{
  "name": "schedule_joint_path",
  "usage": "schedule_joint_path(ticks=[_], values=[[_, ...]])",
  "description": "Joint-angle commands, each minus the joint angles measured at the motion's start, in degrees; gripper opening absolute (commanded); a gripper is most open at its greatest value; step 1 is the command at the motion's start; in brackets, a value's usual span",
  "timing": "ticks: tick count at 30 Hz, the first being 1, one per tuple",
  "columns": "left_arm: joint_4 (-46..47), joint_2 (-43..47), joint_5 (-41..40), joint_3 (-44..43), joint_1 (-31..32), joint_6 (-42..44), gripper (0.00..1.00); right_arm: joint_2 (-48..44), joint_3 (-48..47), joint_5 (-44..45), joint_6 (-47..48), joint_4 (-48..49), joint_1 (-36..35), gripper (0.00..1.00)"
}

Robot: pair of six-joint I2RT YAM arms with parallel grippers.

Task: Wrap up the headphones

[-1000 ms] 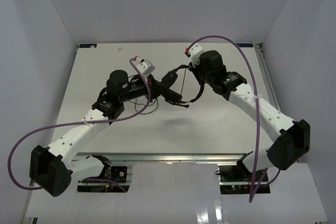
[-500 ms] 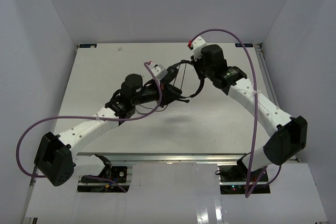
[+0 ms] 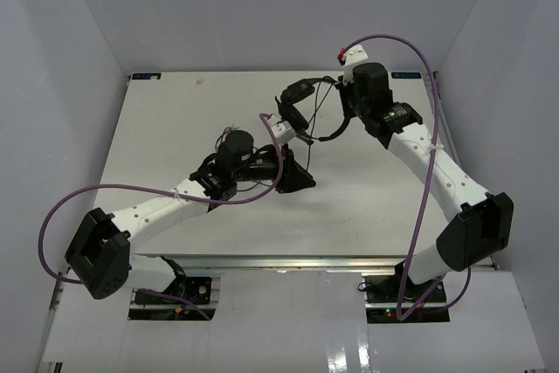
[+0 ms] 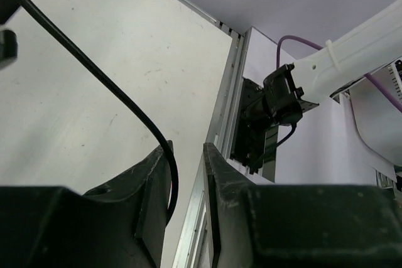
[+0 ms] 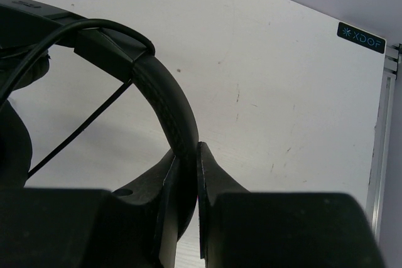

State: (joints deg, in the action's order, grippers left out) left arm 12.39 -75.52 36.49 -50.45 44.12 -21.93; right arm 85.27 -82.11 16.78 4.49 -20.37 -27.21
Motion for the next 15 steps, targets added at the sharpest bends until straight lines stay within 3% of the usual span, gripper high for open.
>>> schedule_joint_path(ticks=[1,15], values=[[4.2,-0.7,2.0,2.7,1.1,-1.2,0.37,-0.8,-4.4,-2.8,-4.7,5.7,2.3,0.08],[11.6,-6.7,1.9,6.5,1.7,-1.7,0.35,-2.8,-5.5,-10.6,-10.4,4.7,5.3,0.08]])
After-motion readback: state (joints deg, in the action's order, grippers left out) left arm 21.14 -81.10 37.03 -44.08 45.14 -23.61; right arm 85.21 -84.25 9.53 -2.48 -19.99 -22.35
